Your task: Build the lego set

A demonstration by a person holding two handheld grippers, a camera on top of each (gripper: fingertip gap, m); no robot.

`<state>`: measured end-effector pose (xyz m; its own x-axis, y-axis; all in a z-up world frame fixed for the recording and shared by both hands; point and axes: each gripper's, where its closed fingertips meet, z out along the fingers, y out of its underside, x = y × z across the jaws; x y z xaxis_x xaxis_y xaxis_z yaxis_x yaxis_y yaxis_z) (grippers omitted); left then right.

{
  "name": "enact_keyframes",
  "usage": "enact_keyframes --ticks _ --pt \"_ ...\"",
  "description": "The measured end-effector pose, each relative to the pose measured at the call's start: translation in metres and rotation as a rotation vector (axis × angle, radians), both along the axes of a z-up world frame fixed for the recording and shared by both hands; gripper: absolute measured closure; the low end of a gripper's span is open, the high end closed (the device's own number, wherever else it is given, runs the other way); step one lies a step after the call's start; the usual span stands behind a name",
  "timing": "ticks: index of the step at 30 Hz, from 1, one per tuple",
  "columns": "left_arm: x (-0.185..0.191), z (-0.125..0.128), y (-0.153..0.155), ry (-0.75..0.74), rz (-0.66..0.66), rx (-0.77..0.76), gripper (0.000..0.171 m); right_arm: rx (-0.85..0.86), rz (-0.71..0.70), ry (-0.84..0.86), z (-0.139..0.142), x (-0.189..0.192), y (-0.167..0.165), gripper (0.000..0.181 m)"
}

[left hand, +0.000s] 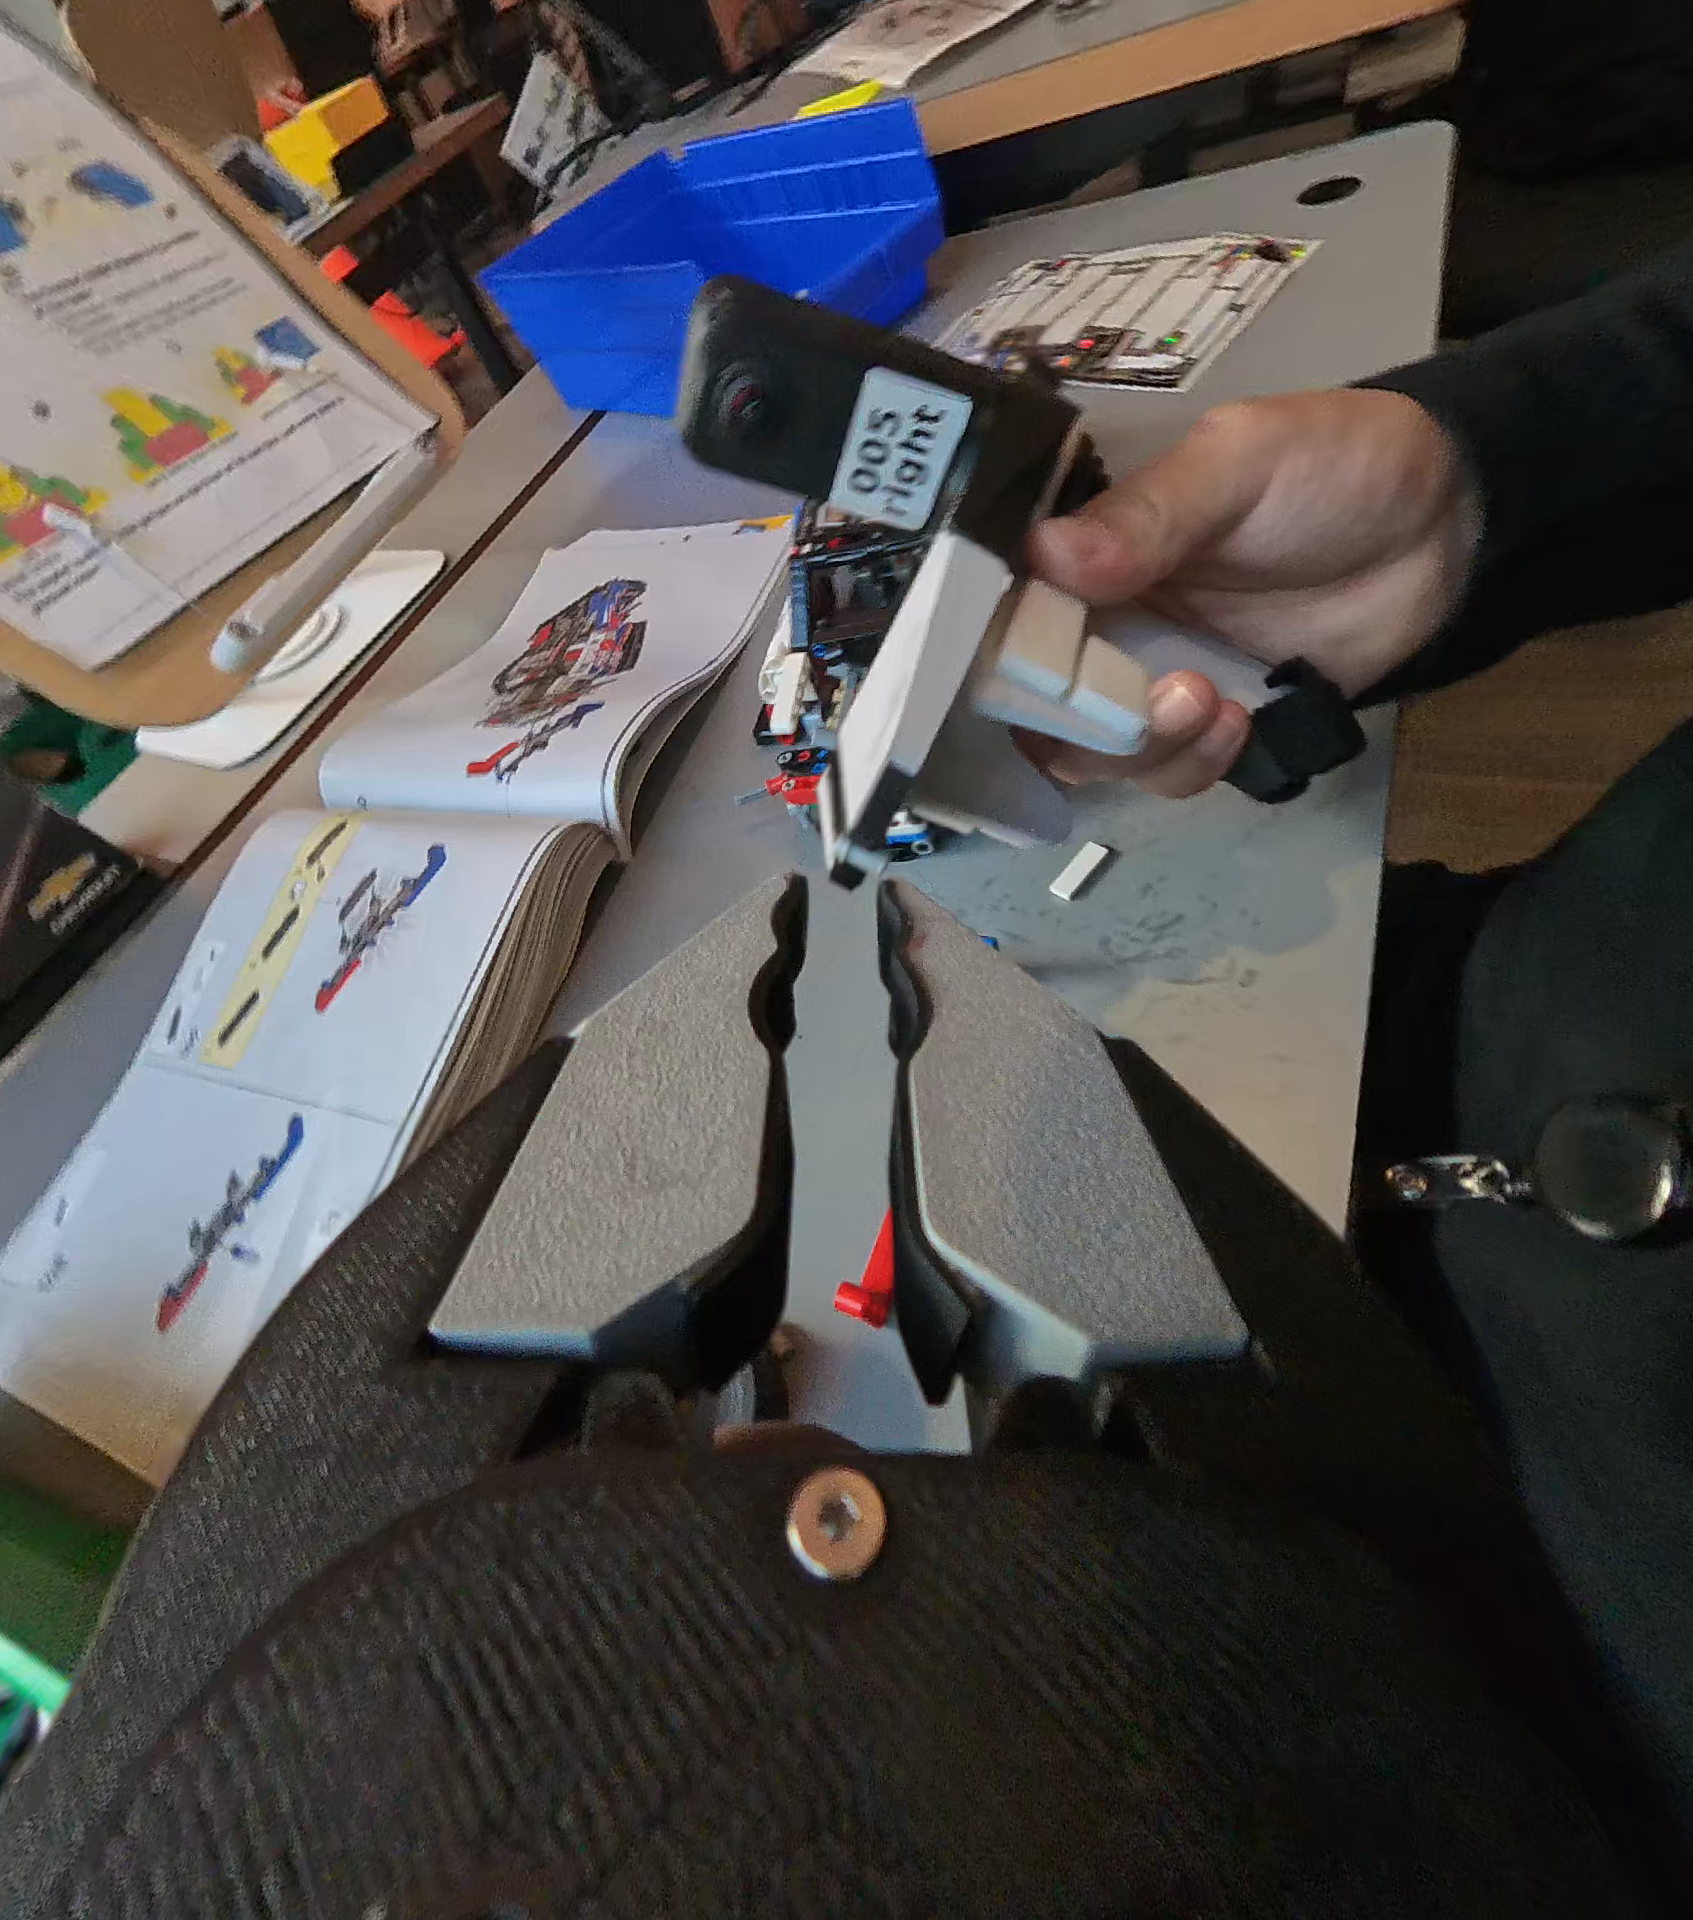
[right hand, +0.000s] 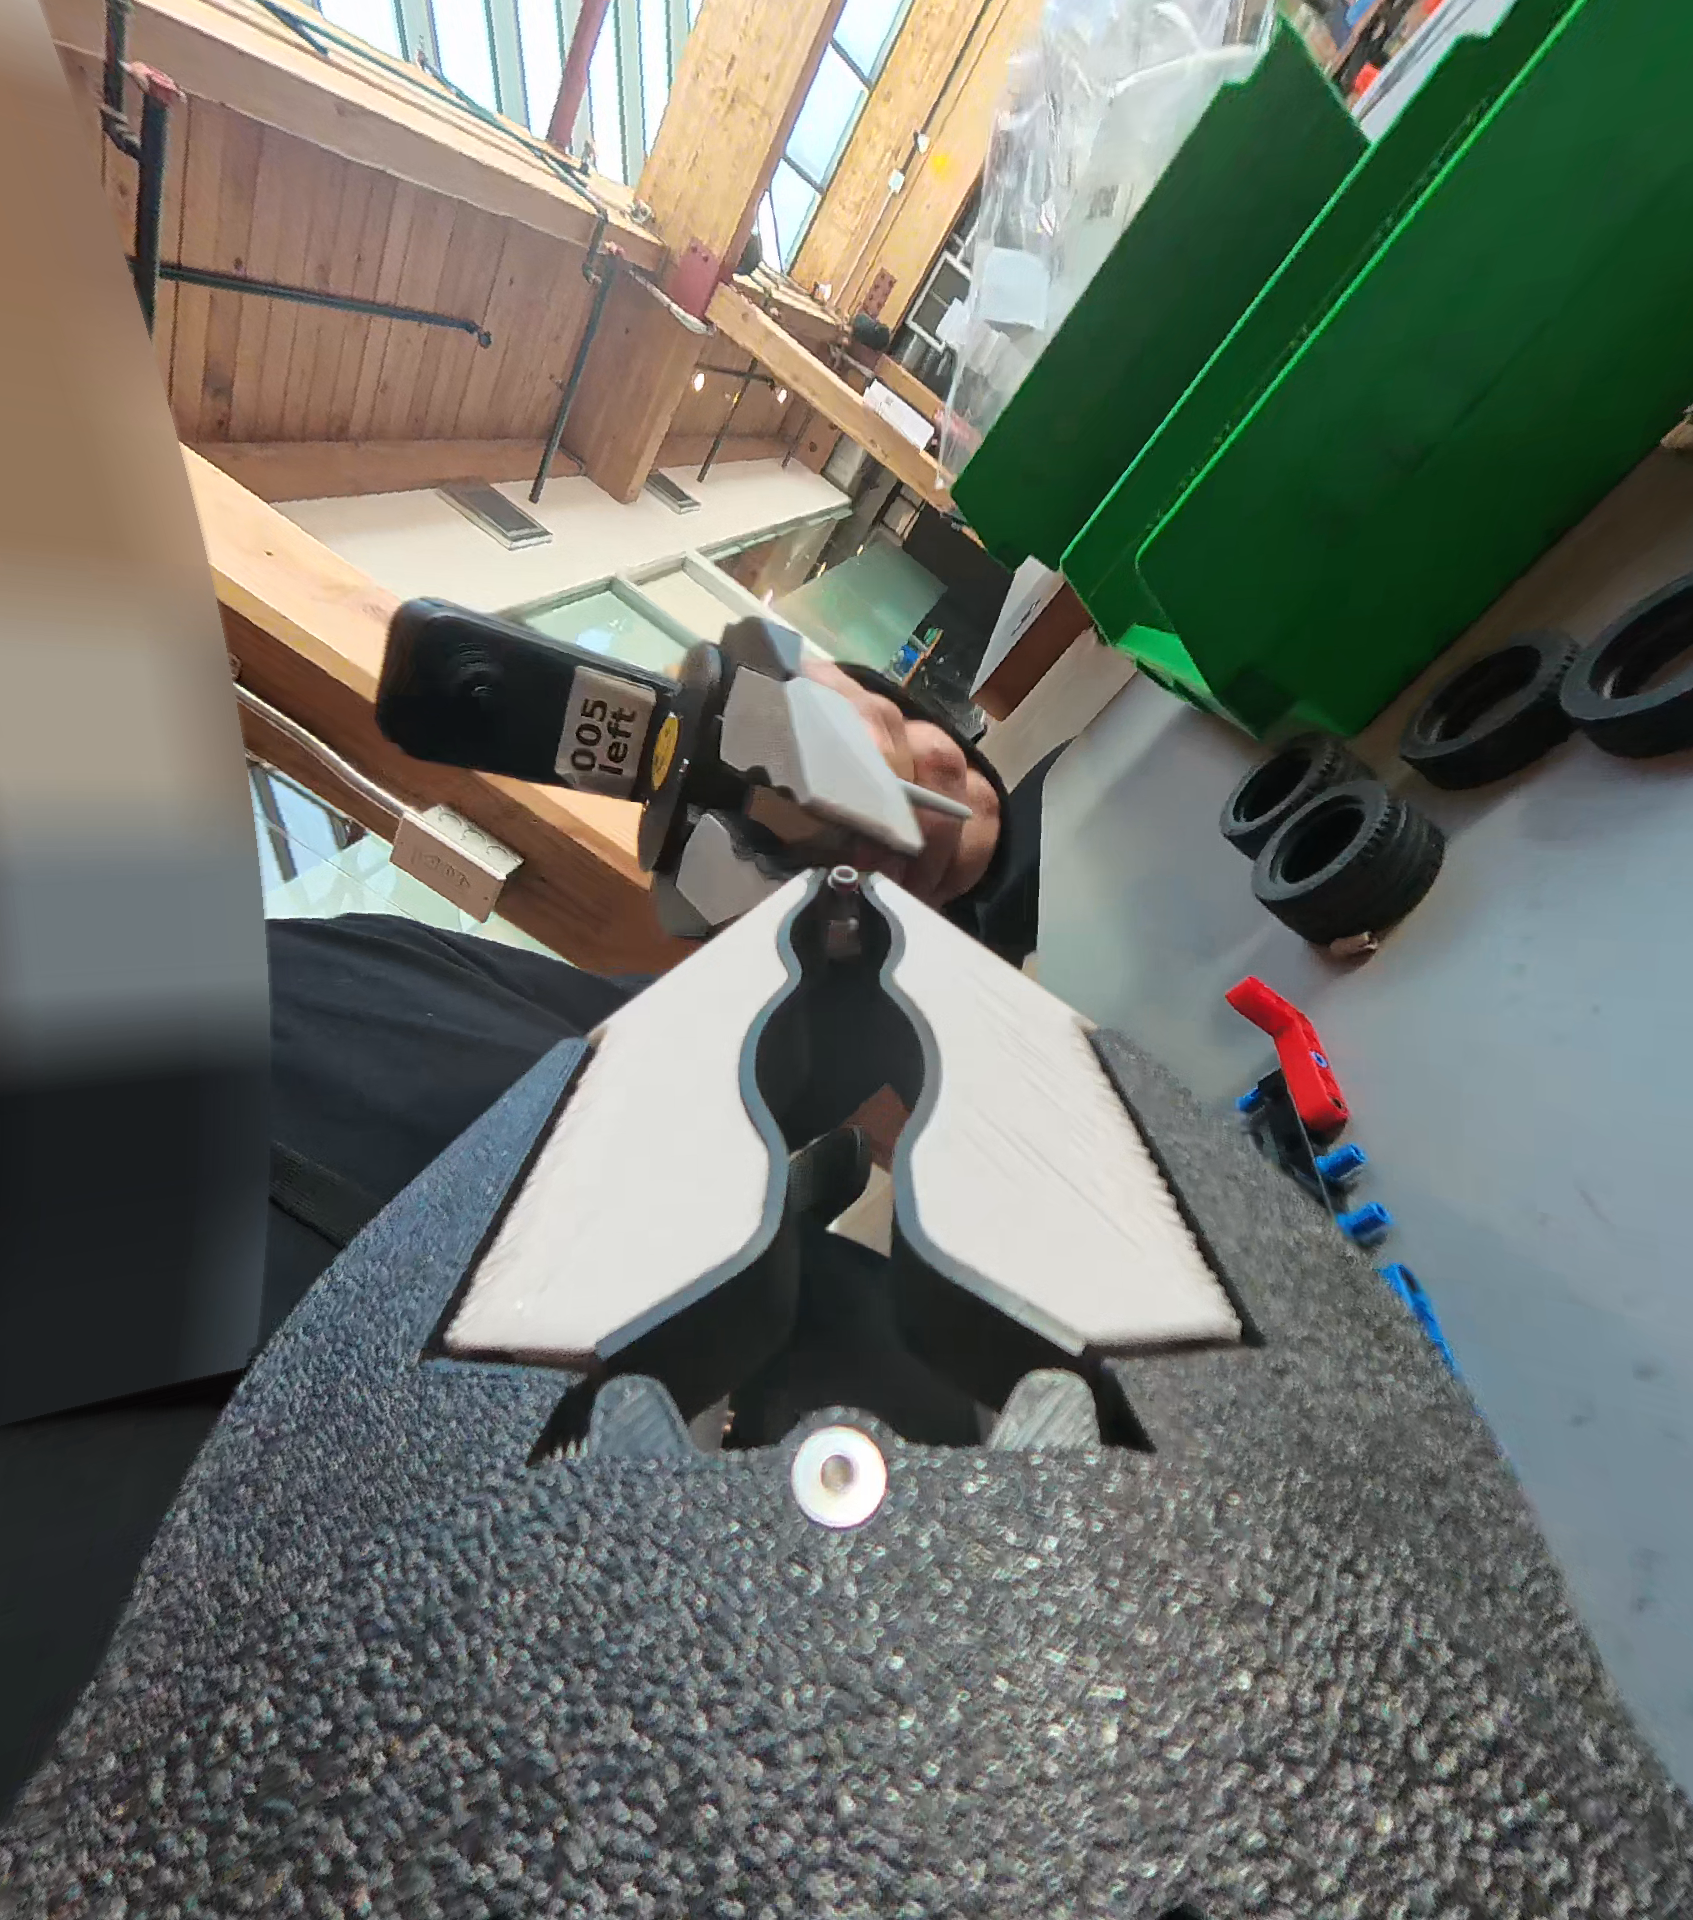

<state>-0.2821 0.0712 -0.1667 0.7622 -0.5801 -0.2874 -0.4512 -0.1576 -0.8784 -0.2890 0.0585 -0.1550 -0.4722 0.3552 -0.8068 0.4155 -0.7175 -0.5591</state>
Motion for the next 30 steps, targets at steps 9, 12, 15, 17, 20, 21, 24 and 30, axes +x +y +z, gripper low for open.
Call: enact_keyframes --ticks 9,12,15,17,20,21,24,30 --pt "0.009 -0.003 -0.007 -0.707 0.057 -0.344 0.164 0.049 -0.082 0.113 0.011 -0.002 0.003 0.177" --pt "0.005 0.003 -0.009 -0.866 0.025 -0.401 0.162 0.091 -0.080 0.144 0.014 -0.001 0.000 0.177" --pt "0.001 0.014 -0.011 -0.929 0.002 -0.373 0.164 0.134 -0.099 0.163 0.015 0.001 0.001 0.176" --pt "0.003 0.013 -0.011 -0.887 0.013 -0.365 0.162 0.145 -0.111 0.159 0.014 0.001 0.002 0.176" --pt "0.007 0.014 -0.009 -0.879 0.008 -0.369 0.161 0.145 -0.112 0.159 0.013 0.001 0.002 0.176" --pt "0.007 0.013 -0.009 -0.883 0.007 -0.372 0.162 0.145 -0.112 0.160 0.012 0.001 0.002 0.176" --pt "0.008 0.014 -0.008 -0.905 -0.002 -0.379 0.164 0.169 -0.117 0.156 0.010 0.000 0.001 0.176" --pt "0.007 0.013 -0.008 -0.903 0.001 -0.378 0.168 0.206 -0.115 0.163 0.009 0.000 -0.001 0.176"
